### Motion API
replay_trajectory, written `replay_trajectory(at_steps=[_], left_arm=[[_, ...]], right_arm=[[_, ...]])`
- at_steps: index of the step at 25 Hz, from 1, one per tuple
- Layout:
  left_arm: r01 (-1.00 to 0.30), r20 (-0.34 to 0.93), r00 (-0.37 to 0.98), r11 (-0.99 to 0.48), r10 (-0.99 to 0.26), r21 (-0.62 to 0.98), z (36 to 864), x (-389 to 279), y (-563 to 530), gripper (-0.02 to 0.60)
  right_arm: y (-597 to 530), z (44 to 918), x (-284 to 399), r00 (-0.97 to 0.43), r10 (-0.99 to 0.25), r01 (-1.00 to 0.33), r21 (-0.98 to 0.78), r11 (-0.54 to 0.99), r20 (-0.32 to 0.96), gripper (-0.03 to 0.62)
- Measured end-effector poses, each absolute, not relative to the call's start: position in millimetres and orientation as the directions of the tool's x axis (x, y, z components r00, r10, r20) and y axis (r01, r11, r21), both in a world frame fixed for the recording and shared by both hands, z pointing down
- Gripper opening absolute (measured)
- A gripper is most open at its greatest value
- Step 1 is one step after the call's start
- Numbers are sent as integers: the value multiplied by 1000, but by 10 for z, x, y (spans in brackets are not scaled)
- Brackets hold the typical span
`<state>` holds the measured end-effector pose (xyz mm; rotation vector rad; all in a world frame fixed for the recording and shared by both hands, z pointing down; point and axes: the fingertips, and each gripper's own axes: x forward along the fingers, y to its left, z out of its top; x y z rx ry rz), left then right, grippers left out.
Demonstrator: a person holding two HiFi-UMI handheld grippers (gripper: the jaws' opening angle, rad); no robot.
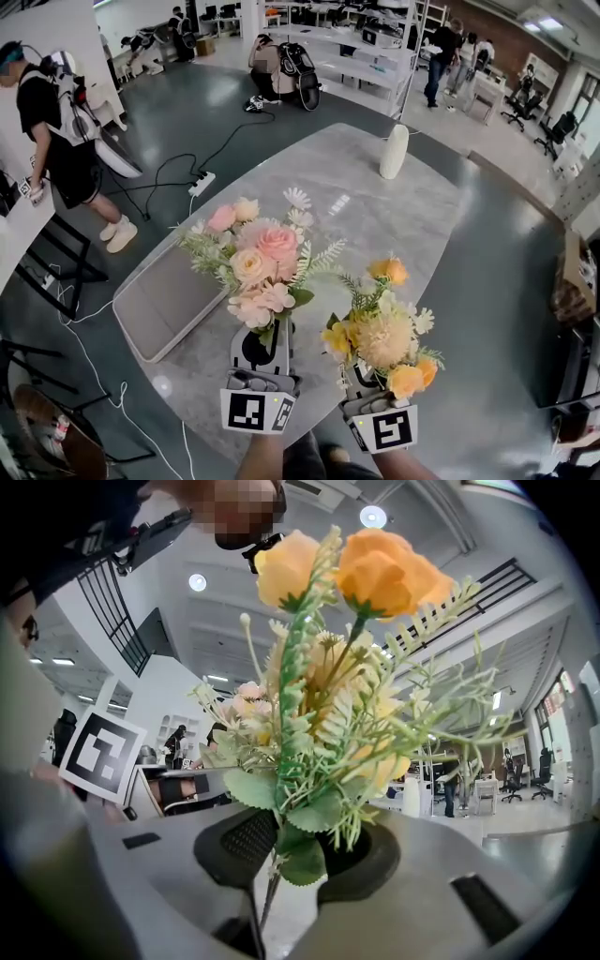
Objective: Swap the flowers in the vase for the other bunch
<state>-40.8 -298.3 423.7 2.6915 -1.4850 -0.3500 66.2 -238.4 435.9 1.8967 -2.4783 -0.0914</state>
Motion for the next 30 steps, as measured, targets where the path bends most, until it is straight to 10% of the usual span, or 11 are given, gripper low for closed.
replay_trajectory(at_steps=[30], left_arm=[[-807, -263, 511, -562, -818, 180, 3732, -375, -2881, 71]], right_arm=[[-2336, 4016, 812, -250, -964, -968, 17, 249, -92, 125]])
